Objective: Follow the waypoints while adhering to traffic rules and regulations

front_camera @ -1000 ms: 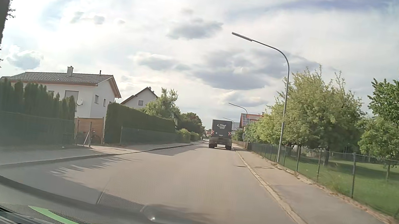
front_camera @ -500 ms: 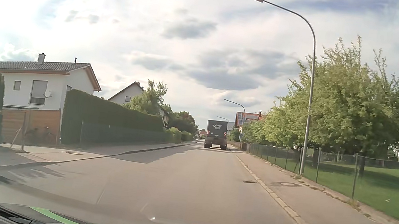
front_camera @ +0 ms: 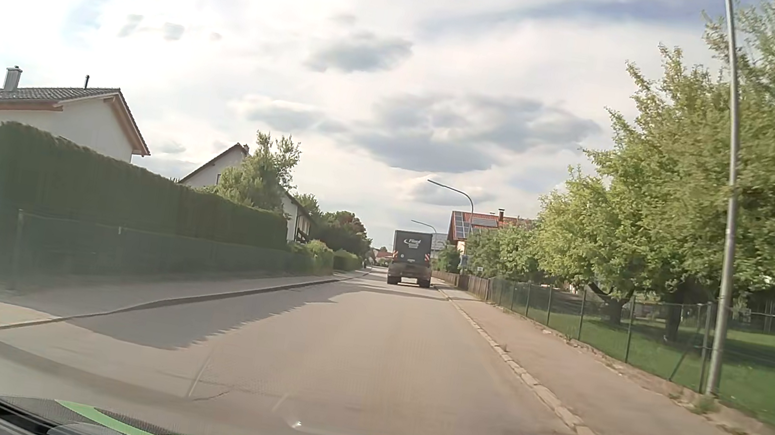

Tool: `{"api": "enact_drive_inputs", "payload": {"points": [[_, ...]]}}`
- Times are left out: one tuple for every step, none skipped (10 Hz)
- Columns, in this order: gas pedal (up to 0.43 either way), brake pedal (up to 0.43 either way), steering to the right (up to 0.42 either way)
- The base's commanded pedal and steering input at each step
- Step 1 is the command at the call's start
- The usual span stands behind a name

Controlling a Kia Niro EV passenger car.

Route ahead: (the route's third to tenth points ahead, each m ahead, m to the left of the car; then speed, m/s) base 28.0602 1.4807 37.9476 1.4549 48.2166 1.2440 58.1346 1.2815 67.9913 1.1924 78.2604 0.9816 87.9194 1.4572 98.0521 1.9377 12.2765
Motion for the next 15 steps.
{"api": "enact_drive_inputs", "payload": {"points": [[0.098, 0.000, 0.009], [0.098, 0.000, 0.006], [0.098, 0.000, 0.006], [0.098, 0.000, 0.006], [0.098, 0.000, 0.005], [0.098, 0.000, 0.006], [0.098, 0.000, 0.004], [0.098, 0.000, 0.004], [0.098, 0.000, 0.003], [0.098, 0.000, 0.001], [0.098, 0.000, 0.000], [0.098, 0.000, -0.003], [0.098, 0.000, -0.006], [0.098, 0.000, -0.006], [0.098, 0.000, -0.006]]}}
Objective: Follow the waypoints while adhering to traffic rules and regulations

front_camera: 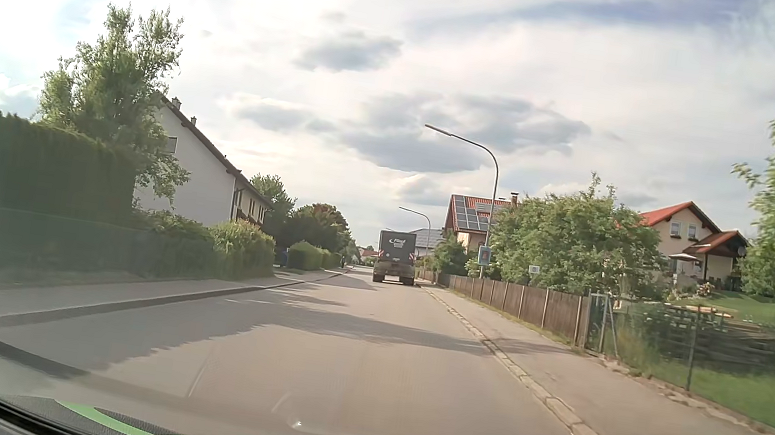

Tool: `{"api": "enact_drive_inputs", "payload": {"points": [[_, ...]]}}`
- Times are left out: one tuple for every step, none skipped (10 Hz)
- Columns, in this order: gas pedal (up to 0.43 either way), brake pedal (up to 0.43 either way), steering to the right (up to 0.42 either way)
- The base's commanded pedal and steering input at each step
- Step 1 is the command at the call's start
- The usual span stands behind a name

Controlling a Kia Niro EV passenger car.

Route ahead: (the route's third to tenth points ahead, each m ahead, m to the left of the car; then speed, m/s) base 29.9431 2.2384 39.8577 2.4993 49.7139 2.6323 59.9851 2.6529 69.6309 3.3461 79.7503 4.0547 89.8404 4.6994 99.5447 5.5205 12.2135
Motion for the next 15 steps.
{"api": "enact_drive_inputs", "payload": {"points": [[0.098, 0.000, -0.006], [0.079, 0.000, -0.006], [0.079, 0.000, -0.006], [0.079, 0.000, -0.006], [0.079, 0.000, -0.006], [0.079, 0.000, -0.006], [0.079, 0.000, -0.006], [0.079, 0.000, -0.006], [0.079, 0.000, -0.006], [0.079, 0.000, -0.005], [0.079, 0.000, -0.005], [0.079, 0.000, -0.005], [0.079, 0.000, -0.005], [0.079, 0.000, -0.004], [0.079, 0.000, -0.004]]}}
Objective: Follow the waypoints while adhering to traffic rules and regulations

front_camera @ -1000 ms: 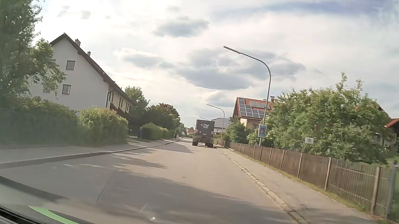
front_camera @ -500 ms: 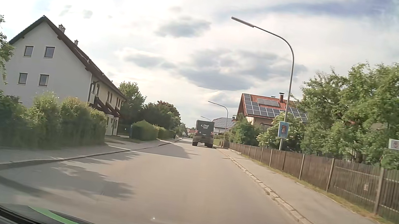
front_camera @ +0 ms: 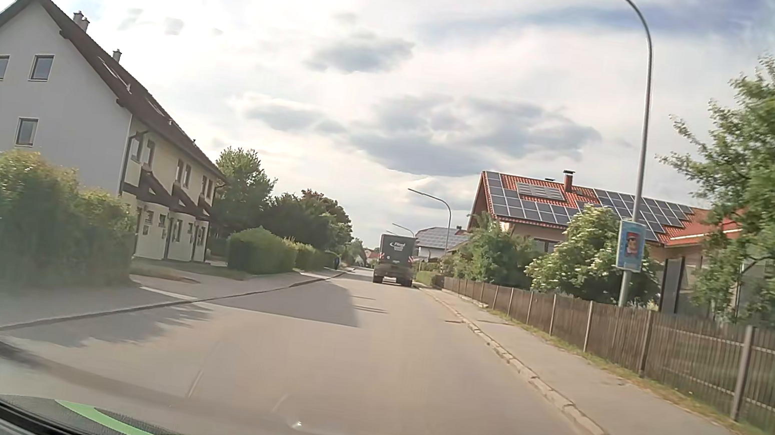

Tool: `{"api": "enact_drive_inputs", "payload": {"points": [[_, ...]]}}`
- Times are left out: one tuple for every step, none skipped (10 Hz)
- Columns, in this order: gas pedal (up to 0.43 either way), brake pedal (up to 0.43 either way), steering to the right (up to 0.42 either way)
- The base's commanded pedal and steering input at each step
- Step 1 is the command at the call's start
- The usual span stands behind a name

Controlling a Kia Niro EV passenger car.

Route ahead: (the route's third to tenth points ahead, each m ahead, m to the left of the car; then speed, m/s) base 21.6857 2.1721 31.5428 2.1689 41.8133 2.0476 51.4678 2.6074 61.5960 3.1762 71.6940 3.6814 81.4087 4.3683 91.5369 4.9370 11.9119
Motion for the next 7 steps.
{"api": "enact_drive_inputs", "payload": {"points": [[0.079, 0.000, -0.004], [0.087, 0.000, -0.004], [0.098, 0.000, -0.002], [0.110, 0.000, -0.001], [0.110, 0.000, -0.001], [0.110, 0.000, -0.002], [0.110, 0.000, -0.003]]}}
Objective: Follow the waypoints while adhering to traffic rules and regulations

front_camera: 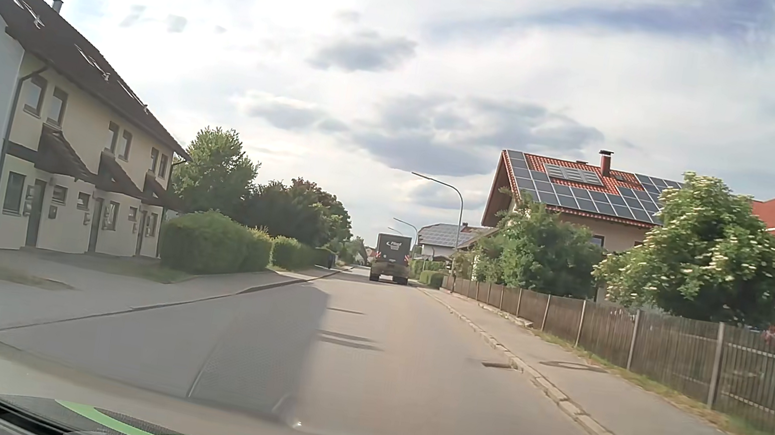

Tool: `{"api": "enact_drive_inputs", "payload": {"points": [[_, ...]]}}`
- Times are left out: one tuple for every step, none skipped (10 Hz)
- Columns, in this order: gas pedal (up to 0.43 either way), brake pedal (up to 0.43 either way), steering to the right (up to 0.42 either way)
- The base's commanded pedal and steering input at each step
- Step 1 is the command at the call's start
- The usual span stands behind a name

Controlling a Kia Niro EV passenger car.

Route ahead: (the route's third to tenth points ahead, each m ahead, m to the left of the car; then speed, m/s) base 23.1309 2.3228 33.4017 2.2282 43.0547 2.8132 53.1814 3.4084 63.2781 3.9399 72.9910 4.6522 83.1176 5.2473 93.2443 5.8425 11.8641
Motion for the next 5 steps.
{"api": "enact_drive_inputs", "payload": {"points": [[0.110, 0.000, -0.003], [0.110, 0.000, -0.003], [0.110, 0.000, -0.003], [0.110, 0.000, -0.003], [0.110, 0.000, -0.003]]}}
